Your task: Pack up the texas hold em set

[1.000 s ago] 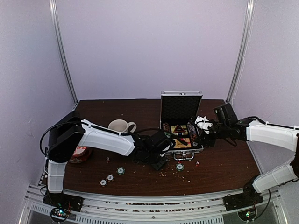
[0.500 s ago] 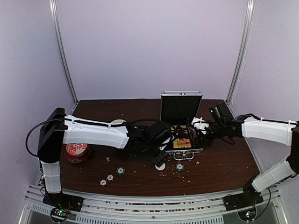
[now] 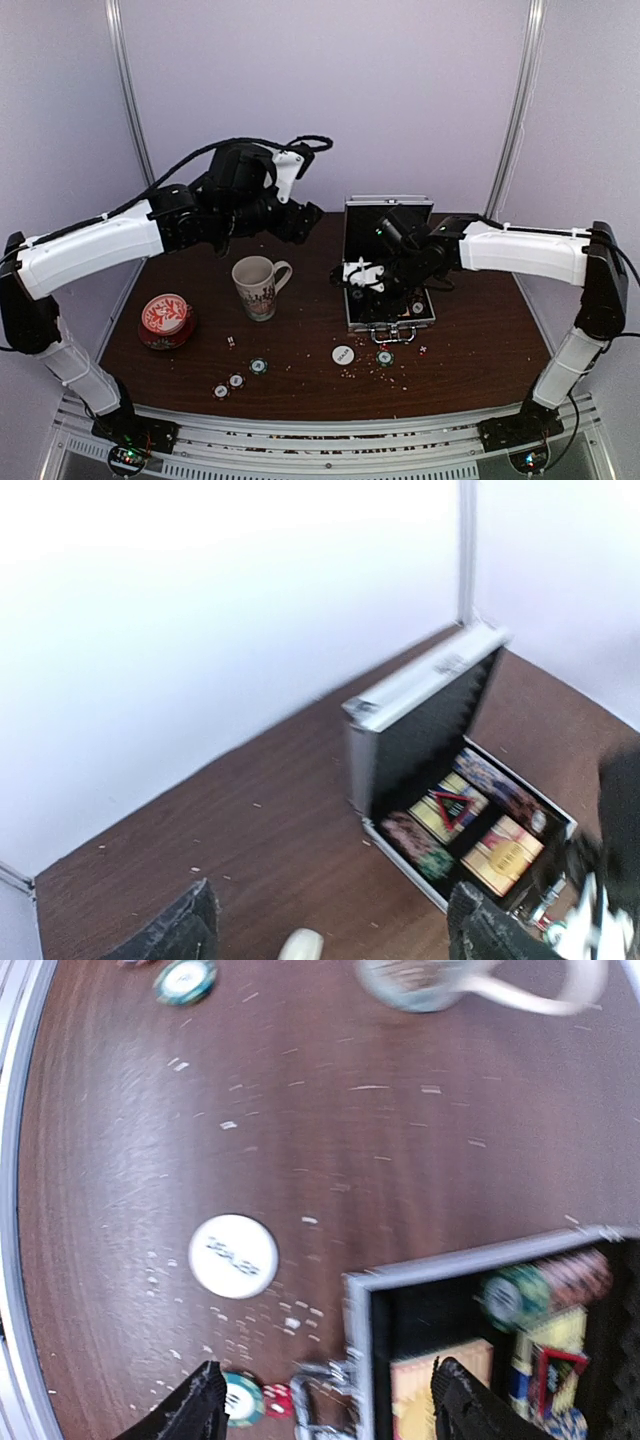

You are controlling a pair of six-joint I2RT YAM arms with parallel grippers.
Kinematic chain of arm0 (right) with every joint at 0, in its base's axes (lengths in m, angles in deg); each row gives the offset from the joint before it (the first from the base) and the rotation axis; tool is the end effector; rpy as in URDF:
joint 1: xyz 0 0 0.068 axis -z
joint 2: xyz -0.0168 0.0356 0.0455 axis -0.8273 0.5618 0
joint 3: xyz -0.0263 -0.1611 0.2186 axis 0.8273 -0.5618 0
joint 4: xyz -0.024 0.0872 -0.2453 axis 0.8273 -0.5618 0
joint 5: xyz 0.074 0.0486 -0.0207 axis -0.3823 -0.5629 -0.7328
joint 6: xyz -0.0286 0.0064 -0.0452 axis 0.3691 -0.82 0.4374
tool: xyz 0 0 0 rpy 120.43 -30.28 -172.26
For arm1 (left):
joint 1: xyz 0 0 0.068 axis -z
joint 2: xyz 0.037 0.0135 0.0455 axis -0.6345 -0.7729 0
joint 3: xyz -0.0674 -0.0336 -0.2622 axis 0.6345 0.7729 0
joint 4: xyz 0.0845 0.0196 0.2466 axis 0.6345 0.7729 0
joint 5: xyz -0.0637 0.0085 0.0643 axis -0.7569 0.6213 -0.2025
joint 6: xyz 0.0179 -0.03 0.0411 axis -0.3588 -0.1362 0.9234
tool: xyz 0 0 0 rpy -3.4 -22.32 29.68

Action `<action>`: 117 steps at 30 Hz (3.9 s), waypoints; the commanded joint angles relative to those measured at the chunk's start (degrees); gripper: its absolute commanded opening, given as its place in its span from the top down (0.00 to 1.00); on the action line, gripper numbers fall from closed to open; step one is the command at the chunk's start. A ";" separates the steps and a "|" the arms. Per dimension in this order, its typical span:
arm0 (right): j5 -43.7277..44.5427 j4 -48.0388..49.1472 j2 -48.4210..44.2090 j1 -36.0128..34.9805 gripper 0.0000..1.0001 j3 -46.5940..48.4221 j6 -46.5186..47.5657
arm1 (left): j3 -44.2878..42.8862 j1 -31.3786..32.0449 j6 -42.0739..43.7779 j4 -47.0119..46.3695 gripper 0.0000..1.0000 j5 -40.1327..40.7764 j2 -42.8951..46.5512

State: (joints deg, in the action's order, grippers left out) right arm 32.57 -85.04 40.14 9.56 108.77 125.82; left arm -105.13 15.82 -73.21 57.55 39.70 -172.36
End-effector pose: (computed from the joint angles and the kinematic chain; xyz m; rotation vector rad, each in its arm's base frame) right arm 0.2361 0.2623 0.2485 -1.8087 1.8657 0.4533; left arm 0.2170 -0.2904 0.3820 0.5897 1.8750 -0.3657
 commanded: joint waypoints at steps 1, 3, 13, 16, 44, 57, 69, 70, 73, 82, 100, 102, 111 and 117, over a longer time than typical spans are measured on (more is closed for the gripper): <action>4.35 -8.74 7.64 -5.33 0.31 6.97 4.43 | 6.35 -4.12 1.64 -11.12 0.20 -1.38 4.45; 4.79 -11.18 10.59 -6.98 0.32 9.78 5.34 | 10.33 -4.48 1.77 -12.65 0.20 0.46 7.08; 10.51 -14.06 18.01 -11.82 0.26 12.79 8.90 | 17.96 -4.47 3.06 -17.31 0.14 5.00 15.34; 10.73 -14.59 19.68 -11.75 0.24 13.87 8.99 | 18.02 -4.49 3.05 -17.29 0.14 4.51 15.81; 6.35 -15.70 26.19 -10.78 0.34 17.32 7.65 | 17.16 -4.49 3.71 -16.06 0.16 1.46 13.82; 3.78 -14.16 25.88 -10.04 0.39 15.47 4.70 | 17.16 -4.48 3.81 -16.06 0.17 1.28 13.51; 4.33 -13.93 26.53 -9.92 0.43 15.01 3.57 | 17.15 -4.48 3.97 -15.97 0.17 0.84 13.45; 4.55 -13.95 26.43 -9.86 0.43 14.89 3.63 | 17.10 -4.48 3.95 -15.98 0.17 0.84 13.40; 5.64 -13.99 26.21 -9.88 0.43 14.45 3.81 | 17.07 -4.49 4.07 -15.97 0.17 0.84 13.38; 6.45 -14.80 26.13 -9.75 0.54 13.90 3.99 | 17.07 -4.43 4.06 -15.95 0.17 0.84 13.12; 9.08 -19.73 15.37 -1.20 0.57 16.90 3.88 | 16.34 -4.48 4.23 -14.75 0.17 1.74 11.51; 9.96 -19.53 16.26 2.11 0.57 18.67 4.14 | 16.28 -4.49 4.21 -14.73 0.17 1.49 11.37; 13.65 -16.14 23.60 12.66 0.57 29.28 3.90 | 16.36 -4.49 4.17 -14.74 0.17 1.46 11.21; 13.29 -15.32 27.35 15.07 0.56 33.73 3.23 | 16.28 -4.43 4.05 -14.65 0.17 0.98 10.93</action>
State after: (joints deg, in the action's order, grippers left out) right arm 45.03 -101.04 65.45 23.90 139.81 129.82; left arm -87.10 11.29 -69.64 44.08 41.23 -160.86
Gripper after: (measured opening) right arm 0.464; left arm 0.834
